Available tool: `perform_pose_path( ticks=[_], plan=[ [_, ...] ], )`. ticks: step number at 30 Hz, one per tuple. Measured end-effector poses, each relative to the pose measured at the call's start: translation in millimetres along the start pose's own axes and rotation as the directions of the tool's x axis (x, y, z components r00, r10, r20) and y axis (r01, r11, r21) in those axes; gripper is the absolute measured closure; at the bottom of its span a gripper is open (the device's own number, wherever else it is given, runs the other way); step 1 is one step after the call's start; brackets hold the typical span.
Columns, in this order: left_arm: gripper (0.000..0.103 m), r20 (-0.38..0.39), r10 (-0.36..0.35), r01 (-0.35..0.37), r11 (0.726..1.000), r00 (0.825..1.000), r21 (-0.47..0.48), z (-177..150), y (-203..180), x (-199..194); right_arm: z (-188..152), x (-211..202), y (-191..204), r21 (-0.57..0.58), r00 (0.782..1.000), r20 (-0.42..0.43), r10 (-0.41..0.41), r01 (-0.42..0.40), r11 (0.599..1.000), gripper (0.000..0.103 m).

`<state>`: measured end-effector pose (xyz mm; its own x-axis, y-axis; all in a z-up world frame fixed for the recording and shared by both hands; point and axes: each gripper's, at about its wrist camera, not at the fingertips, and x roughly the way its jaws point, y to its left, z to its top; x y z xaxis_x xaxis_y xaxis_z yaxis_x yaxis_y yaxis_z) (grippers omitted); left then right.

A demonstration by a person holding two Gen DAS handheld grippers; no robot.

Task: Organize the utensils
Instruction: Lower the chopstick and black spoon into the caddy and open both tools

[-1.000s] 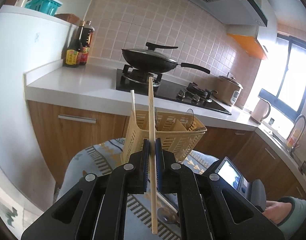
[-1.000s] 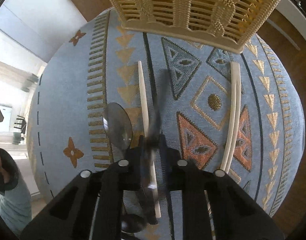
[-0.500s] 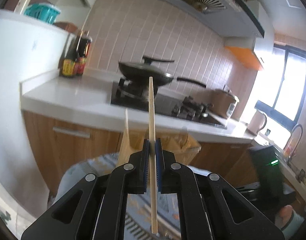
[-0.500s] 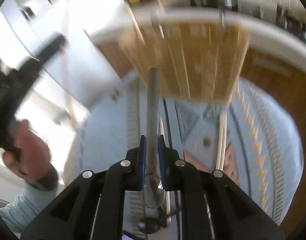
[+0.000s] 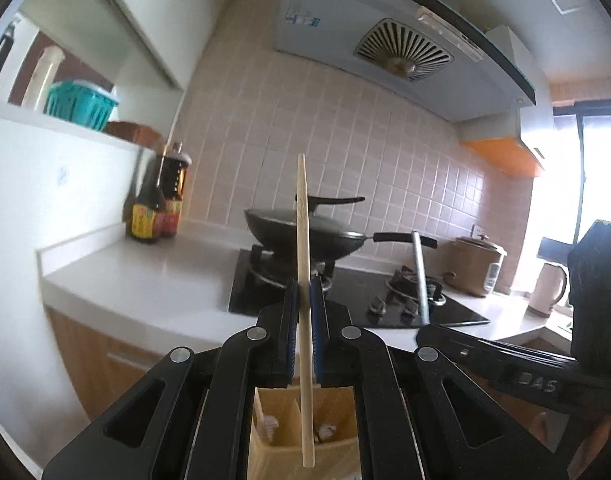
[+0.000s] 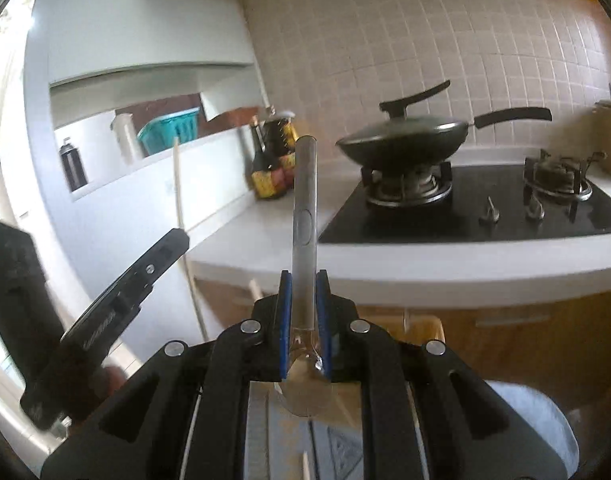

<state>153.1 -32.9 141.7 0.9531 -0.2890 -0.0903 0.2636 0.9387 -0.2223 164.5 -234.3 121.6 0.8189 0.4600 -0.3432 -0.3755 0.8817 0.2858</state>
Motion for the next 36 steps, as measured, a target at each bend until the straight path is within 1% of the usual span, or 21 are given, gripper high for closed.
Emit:
perform_pose_path(
  ticks=[2,3,4,5,7,8,11,13,17,19,21,24,28,30,32,33,34,36],
  plan=[
    [0.099,0.020,0.018,-0.018,1.000,1.000,0.013,-2.4,-2.7,5.3,-2.1,15.8,2.4,-0.027,0.999,0.014,-0.041,0.042,0.999,0.093],
    [0.099,0.042,0.056,-0.058,0.998,0.998,0.033,-6.1,-5.3,9.4,-3.8,19.1,-1.1,-0.035,0.999,0.016,-0.050,0.051,0.998,0.093],
    [0.099,0.058,0.078,-0.080,0.996,0.995,0.043,-9.6,-5.6,12.2,-7.1,25.5,-0.3,-0.055,0.998,0.027,-0.065,0.066,0.996,0.093],
    [0.099,0.063,0.088,-0.091,0.995,0.994,0.043,-12.3,-4.5,14.4,-10.8,31.3,0.2,-0.074,0.994,0.045,-0.099,0.102,0.992,0.093],
    [0.099,0.053,0.092,-0.093,0.995,0.994,0.019,-19.7,1.7,22.8,-17.3,42.6,-2.5,-0.102,0.989,0.062,-0.137,0.143,0.985,0.093],
    [0.099,0.047,0.085,-0.085,0.996,0.995,0.005,-22.6,5.2,26.9,-20.5,47.4,-4.3,-0.105,0.988,0.060,-0.144,0.150,0.983,0.093],
    [0.099,0.041,0.092,-0.092,0.996,0.995,-0.007,-28.7,12.2,36.0,-28.0,57.3,-9.0,-0.110,0.987,0.048,-0.153,0.158,0.981,0.093],
    [0.099,0.032,0.089,-0.089,0.996,0.996,-0.006,-31.7,13.4,39.2,-33.4,63.3,-9.6,-0.120,0.988,0.031,-0.148,0.151,0.981,0.093],
    [0.099,0.026,0.092,-0.092,0.996,0.995,0.005,-38.0,13.2,42.0,-43.3,66.6,-4.4,-0.154,0.988,0.032,-0.154,0.157,0.975,0.093],
    [0.099,0.019,0.091,-0.092,0.996,0.996,0.008,-40.8,13.8,41.5,-46.7,67.2,-3.3,-0.163,0.988,0.018,-0.155,0.156,0.974,0.093],
    [0.099,0.000,0.085,-0.085,0.996,0.996,0.007,-42.5,15.2,41.0,-52.9,68.1,-4.1,-0.172,0.989,-0.003,-0.149,0.146,0.974,0.093],
    [0.099,-0.020,0.078,-0.077,0.997,0.997,0.016,-49.2,16.0,39.0,-61.1,65.7,-3.4,-0.190,0.987,-0.002,-0.158,0.155,0.969,0.093],
    [0.098,-0.052,0.061,-0.062,0.998,0.997,-0.012,-56.3,24.2,37.0,-64.0,58.5,-5.8,-0.175,0.990,-0.017,-0.137,0.132,0.976,0.092],
    [0.093,-0.072,0.043,-0.045,0.999,0.996,-0.021,-56.8,28.6,32.9,-64.4,54.2,-3.7,-0.188,0.991,-0.033,-0.129,0.121,0.975,0.092],
    [0.092,-0.079,0.035,-0.036,0.999,0.996,-0.022,-55.0,30.8,27.3,-64.3,44.9,-1.4,-0.193,0.993,-0.049,-0.108,0.097,0.976,0.091],
    [0.089,-0.086,0.023,-0.025,0.999,0.996,-0.021,-53.0,32.8,22.3,-64.1,40.1,-0.9,-0.190,0.994,-0.059,-0.093,0.081,0.978,0.088],
    [0.083,-0.091,0.015,-0.017,1.000,0.996,-0.021,-52.0,33.6,19.0,-64.2,36.1,-0.4,-0.186,0.994,-0.064,-0.087,0.074,0.980,0.087],
    [0.080,-0.096,0.012,-0.014,1.000,0.995,-0.016,-48.9,35.6,8.1,-64.7,26.7,0.3,-0.176,0.994,-0.073,-0.078,0.064,0.982,0.087]
  ],
)
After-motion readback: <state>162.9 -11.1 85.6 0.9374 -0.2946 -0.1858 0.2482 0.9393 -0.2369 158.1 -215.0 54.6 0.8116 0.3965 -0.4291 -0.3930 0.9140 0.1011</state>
